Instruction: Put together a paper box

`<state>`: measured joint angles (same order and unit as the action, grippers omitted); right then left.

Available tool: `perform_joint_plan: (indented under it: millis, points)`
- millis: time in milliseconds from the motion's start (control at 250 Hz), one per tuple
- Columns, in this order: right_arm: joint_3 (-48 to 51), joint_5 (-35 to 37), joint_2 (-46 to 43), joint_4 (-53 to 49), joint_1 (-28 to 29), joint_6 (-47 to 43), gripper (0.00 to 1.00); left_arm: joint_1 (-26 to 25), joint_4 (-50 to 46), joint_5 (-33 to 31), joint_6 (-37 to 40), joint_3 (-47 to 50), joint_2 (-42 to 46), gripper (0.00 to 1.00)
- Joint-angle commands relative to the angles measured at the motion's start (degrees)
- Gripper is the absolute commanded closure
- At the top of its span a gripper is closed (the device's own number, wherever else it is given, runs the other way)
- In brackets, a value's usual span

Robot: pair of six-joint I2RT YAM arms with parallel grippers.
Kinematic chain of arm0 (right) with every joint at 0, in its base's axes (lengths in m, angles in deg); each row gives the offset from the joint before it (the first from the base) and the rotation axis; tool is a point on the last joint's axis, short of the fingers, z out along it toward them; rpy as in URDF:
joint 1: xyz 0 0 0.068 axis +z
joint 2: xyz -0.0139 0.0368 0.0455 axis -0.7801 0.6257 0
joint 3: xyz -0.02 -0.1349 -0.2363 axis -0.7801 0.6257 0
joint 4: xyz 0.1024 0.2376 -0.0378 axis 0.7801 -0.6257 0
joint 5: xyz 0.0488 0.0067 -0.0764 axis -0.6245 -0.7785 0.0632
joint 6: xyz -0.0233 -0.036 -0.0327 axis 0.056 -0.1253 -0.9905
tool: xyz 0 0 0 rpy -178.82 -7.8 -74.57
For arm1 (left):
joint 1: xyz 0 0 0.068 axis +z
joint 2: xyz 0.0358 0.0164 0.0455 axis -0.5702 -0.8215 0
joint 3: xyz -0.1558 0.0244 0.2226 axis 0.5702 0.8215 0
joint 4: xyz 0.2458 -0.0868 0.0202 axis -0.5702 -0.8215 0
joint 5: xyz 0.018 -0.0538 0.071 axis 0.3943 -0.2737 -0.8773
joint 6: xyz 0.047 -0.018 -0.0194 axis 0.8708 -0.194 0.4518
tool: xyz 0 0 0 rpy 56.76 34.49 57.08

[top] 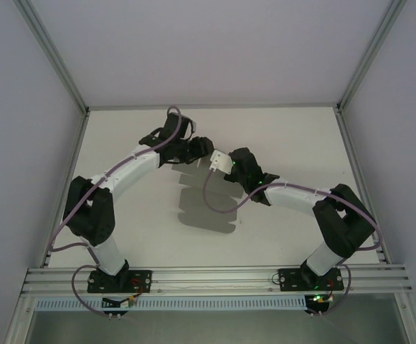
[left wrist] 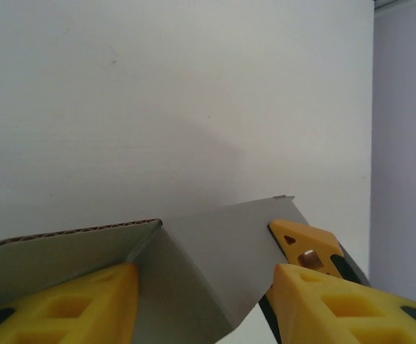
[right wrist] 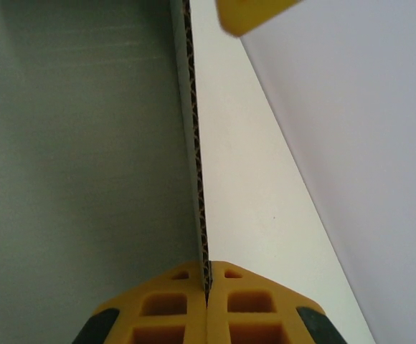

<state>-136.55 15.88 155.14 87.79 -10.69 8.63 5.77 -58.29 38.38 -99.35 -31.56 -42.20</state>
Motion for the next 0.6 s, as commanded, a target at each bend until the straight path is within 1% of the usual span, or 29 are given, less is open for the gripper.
perform_joint_plan:
  millis: [0, 44, 60, 128, 299, 351, 403, 467, 599]
  points:
    - [-1.20, -3.73, -0.84, 3.02, 0.55, 1.97, 1.00, -1.17, 3.96, 5.64, -3.20, 0.84, -2.21, 0.52]
    - [-1.04, -4.08, -0.75, 3.37, 0.69, 2.01, 1.00, -1.40, 4.00, 5.82, -3.93, 0.62, -2.80, 0.56]
    - [-1.01, -4.25, -0.74, 3.33, 0.70, 2.12, 1.00, -1.36, 5.85, 5.97, -4.05, 0.60, -3.02, 0.57]
    - [-0.84, -5.10, -0.59, 3.39, 1.01, 2.66, 1.00, -1.56, 7.59, 6.20, -5.45, 0.57, -3.63, 0.60]
    - [-0.22, -5.17, 0.15, 4.27, 1.52, 3.42, 1.00, -1.96, 12.36, 7.10, -8.31, 1.46, -4.50, 0.64]
    - [-0.06, -5.03, 0.36, 4.65, 1.56, 3.38, 1.00, -2.03, 13.27, 7.17, -8.79, 1.52, -4.65, 0.70]
    - [0.05, -4.82, 0.39, 4.85, 1.52, 3.46, 1.00, -2.11, 13.68, 7.08, -9.05, 1.48, -4.87, 0.71]
    - [0.29, -4.71, 0.32, 5.23, 1.58, 3.55, 1.00, -2.18, 14.36, 6.77, -9.50, 1.45, -5.19, 0.78]
    - [0.56, -4.22, 0.28, 5.79, 1.57, 4.07, 1.00, -2.21, 17.89, 7.70, -11.34, 1.65, -6.55, 0.78]
